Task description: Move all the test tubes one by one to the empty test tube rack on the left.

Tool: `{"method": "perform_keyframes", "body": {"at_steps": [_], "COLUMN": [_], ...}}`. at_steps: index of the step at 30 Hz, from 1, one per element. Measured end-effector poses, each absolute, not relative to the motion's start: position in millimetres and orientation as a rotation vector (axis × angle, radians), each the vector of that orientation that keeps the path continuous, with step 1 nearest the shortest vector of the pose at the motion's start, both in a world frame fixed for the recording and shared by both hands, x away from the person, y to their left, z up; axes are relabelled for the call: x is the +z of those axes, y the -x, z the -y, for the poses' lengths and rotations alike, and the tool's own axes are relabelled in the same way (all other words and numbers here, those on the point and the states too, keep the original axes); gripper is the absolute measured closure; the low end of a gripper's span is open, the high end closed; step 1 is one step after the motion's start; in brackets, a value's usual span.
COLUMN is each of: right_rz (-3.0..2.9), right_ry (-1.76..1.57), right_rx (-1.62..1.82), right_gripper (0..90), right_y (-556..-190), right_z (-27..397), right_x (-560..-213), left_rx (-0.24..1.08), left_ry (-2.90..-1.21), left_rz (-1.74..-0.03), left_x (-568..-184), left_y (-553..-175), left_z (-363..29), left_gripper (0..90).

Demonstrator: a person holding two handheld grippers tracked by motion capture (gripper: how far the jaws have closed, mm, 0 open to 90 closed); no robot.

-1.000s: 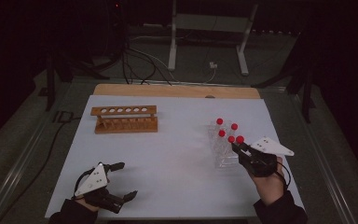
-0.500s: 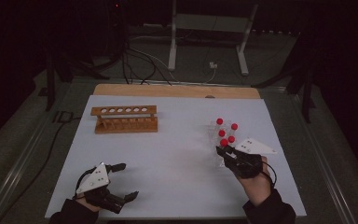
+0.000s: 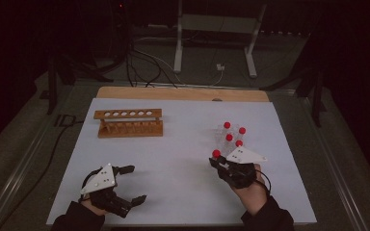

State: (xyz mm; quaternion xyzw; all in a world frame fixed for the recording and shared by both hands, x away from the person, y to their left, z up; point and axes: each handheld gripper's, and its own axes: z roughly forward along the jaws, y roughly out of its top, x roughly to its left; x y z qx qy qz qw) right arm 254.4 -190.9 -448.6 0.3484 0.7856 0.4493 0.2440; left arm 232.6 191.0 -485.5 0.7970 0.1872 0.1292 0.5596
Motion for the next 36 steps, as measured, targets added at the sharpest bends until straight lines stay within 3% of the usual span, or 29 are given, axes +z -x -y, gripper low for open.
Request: {"method": "perform_keyframes", "body": {"at_steps": [21, 36], "right_rz": [-2.218, -2.257], "right_ry": [-0.904, -0.869], "right_rx": [1.247, 1.257], "right_gripper": [75.0, 75.0], "right_y": [-250.3, -245.9], "right_z": [174.1, 165.6], "right_x": [-455.7, -458.0], "left_rx": [0.255, 0.254], "left_ry": [-1.869, -1.902], "left_rz": [-0.368, -0.339], "left_x": [-441.7, -417.6], "left_y": [-251.9, -267.2], "left_z": [-160.0, -116.1], "left_gripper": [1.4, 1.7]}}
